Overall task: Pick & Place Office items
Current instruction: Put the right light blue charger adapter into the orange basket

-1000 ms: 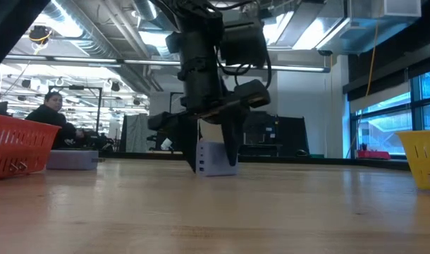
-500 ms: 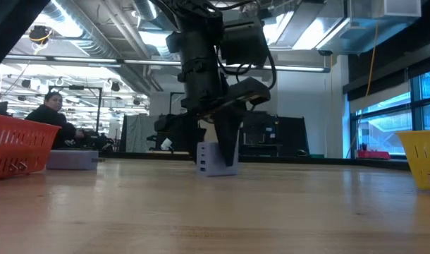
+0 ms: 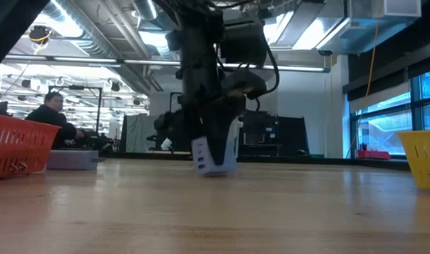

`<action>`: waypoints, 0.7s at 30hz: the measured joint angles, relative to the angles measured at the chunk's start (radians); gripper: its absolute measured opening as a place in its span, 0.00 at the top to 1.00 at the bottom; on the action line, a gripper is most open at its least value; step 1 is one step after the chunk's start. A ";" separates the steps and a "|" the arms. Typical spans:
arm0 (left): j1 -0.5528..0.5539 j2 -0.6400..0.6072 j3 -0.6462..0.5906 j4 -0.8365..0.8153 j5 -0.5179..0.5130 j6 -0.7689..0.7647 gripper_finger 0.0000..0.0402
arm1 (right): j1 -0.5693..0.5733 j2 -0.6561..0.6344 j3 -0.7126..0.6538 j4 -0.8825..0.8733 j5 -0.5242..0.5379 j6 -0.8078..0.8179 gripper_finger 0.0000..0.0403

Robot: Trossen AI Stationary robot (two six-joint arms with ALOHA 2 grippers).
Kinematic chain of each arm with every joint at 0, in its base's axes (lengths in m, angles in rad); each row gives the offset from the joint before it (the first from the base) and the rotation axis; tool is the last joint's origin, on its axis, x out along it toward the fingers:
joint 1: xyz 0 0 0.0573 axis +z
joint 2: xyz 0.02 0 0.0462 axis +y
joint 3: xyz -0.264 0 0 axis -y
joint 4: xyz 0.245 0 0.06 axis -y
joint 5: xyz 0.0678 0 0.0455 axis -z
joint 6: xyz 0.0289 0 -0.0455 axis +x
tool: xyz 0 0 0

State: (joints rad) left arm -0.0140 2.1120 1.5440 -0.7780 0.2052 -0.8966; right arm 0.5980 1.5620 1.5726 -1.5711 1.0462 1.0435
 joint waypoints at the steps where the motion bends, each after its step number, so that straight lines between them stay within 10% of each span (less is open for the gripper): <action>1: -0.004 0.000 0.015 -0.029 -0.001 0.018 0.72 | 0.000 0.000 0.000 0.000 0.000 0.000 0.40; 12: -0.056 0.000 0.358 -0.492 -0.181 0.226 0.72 | 0.012 0.000 0.000 0.000 -0.015 0.012 0.40; 21: -0.213 -0.137 0.628 -0.756 -0.645 0.214 0.72 | 0.052 0.000 0.000 0.000 0.008 0.028 0.40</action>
State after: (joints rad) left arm -0.2270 1.9755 2.1725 -1.5336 -0.4402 -0.6827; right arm 0.6503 1.5620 1.5723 -1.5708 1.0547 1.0714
